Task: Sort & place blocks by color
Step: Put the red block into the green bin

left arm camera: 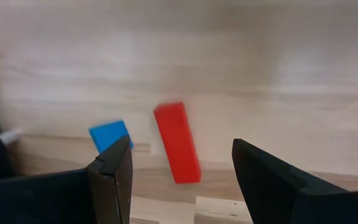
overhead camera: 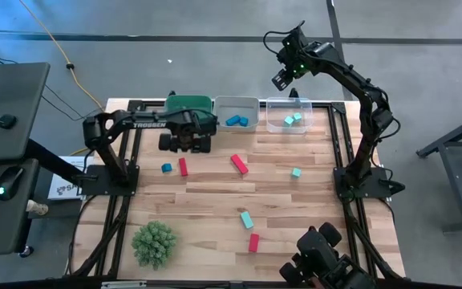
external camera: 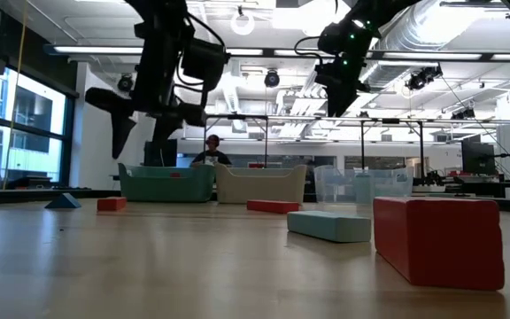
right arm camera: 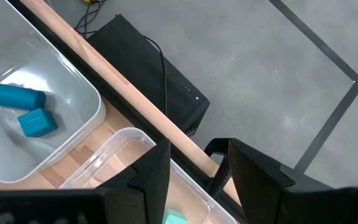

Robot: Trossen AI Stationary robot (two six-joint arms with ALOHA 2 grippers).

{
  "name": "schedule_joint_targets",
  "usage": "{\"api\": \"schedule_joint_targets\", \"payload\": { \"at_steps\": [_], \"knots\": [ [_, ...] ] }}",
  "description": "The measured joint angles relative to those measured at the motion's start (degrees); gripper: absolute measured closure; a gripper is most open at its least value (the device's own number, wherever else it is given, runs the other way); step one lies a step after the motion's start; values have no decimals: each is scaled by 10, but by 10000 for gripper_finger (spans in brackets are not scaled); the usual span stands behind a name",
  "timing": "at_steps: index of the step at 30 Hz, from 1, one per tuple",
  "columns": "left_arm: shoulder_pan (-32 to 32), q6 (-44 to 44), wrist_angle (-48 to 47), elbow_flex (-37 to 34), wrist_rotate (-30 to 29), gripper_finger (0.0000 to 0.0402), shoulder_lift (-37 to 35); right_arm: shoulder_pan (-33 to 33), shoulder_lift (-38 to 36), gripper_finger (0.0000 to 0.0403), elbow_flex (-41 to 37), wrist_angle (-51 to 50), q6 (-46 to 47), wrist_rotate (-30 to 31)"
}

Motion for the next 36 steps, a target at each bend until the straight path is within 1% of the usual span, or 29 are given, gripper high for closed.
{"api": "schedule_joint_targets", "payload": {
  "at_steps": [4, 11, 14, 19, 26, 31, 33, 36],
  "knots": [
    [-22, -27, 32, -32, 12, 207, 0, 0, 0, 249, 0, 0, -5, 0],
    [-47, -68, 55, -74, 32, 207, 0, 0, 0, 249, 0, 0, -11, -3],
    [-55, -86, 91, -92, 37, 207, 0, 0, 0, 249, 0, 0, -11, -14],
    [-58, -99, 142, -119, 49, 207, 0, 0, 0, 249, 0, 0, -11, -27],
    [-58, -128, 159, -157, 48, 206, 0, 0, 0, 249, 0, 0, -14, -27],
    [-59, -138, 217, -181, 50, 207, -3, 0, 0, 249, 0, 0, -15, -27],
    [-59, -137, 224, -185, 51, 212, -4, 0, 0, 249, 0, 0, -15, -27],
    [-59, -138, 226, -188, 51, 229, -4, 0, 0, 249, 0, 0, -18, -27]
  ]
}}
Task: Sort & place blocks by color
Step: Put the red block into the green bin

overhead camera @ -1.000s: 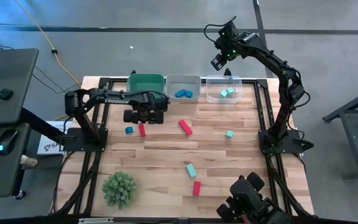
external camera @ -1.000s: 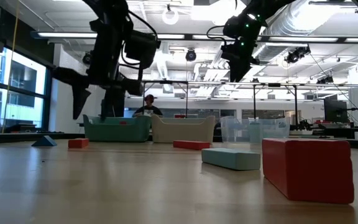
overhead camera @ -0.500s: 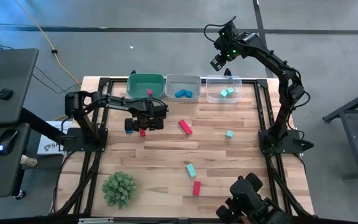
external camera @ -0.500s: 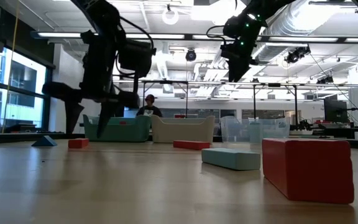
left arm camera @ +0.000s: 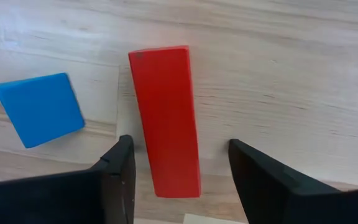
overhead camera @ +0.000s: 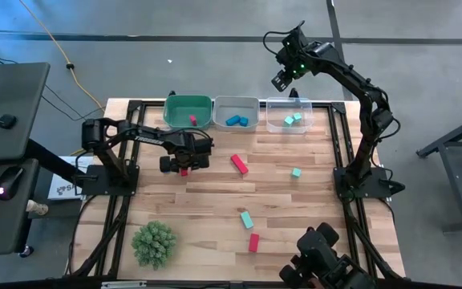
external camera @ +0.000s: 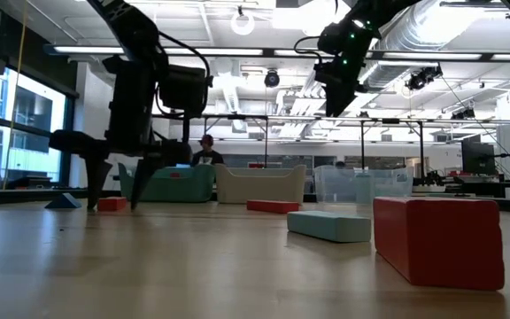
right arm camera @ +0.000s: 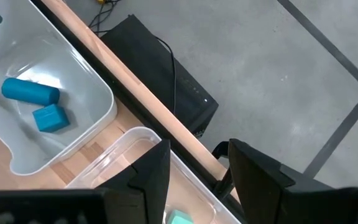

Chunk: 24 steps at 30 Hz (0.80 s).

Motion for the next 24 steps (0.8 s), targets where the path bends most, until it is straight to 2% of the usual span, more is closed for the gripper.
{"api": "schedule_joint_targets", "payload": {
  "at_steps": [15, 24],
  "knots": [
    [0, 54, -13, -1, -4, 391, 2, 0, 0, 249, 0, 6, -12, 1],
    [-4, 122, -25, 15, -6, 400, 5, 0, 0, 249, 0, 6, -1, 1]
  ]
}}
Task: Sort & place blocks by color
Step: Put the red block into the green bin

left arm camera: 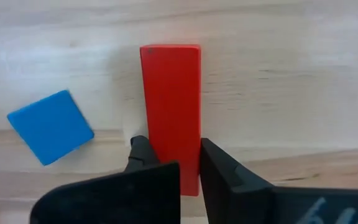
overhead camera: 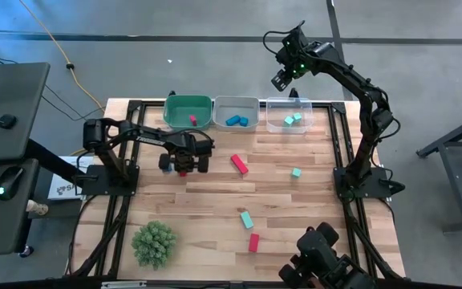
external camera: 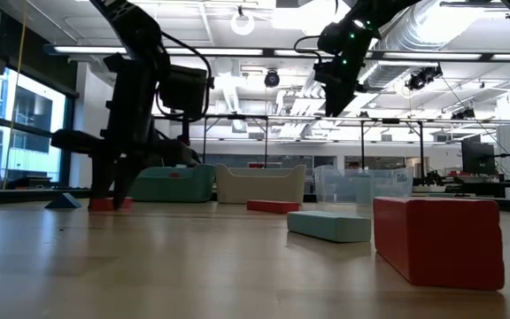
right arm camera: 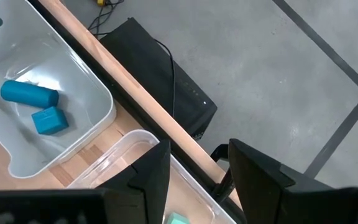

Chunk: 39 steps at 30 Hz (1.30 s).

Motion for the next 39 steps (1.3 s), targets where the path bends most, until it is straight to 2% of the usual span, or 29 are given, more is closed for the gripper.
{"api": "schedule_joint_targets", "payload": {
  "at_steps": [6, 16, 28, 39],
  "knots": [
    [-5, 74, 0, 41, -29, 401, 1, 0, 0, 249, 0, 0, 24, 0],
    [16, 219, -3, 134, -40, 401, 0, 0, 0, 249, 0, 0, 61, 0],
    [129, 411, -6, 218, -43, 401, -1, 0, 0, 249, 0, -7, 101, 0],
    [225, 498, -7, 242, -65, 401, -1, 0, 0, 249, 0, -7, 147, 0]
  ]
}}
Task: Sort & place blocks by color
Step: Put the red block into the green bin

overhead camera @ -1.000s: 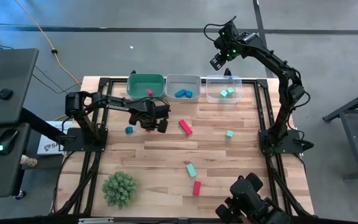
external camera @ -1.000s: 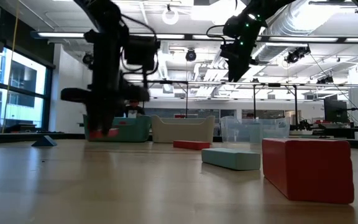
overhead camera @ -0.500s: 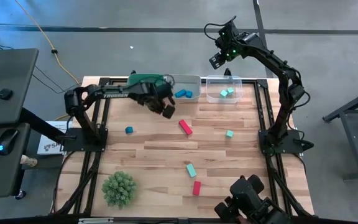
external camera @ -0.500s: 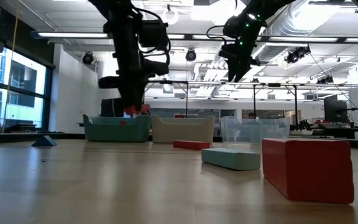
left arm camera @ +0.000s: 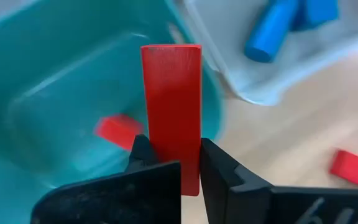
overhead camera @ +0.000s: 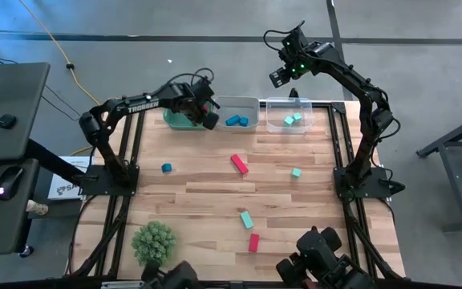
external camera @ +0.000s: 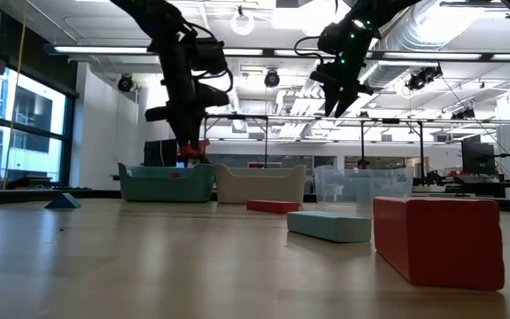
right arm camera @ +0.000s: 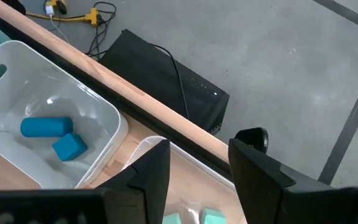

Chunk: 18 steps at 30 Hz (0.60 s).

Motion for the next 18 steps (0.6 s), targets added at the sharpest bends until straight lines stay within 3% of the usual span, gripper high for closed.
{"api": "schedule_joint_targets", "payload": {
  "at_steps": [18],
  "knots": [
    [86, 11, -26, 0, -10, 401, 4, 0, 0, 249, 0, 1, 43, 0]
  ]
}}
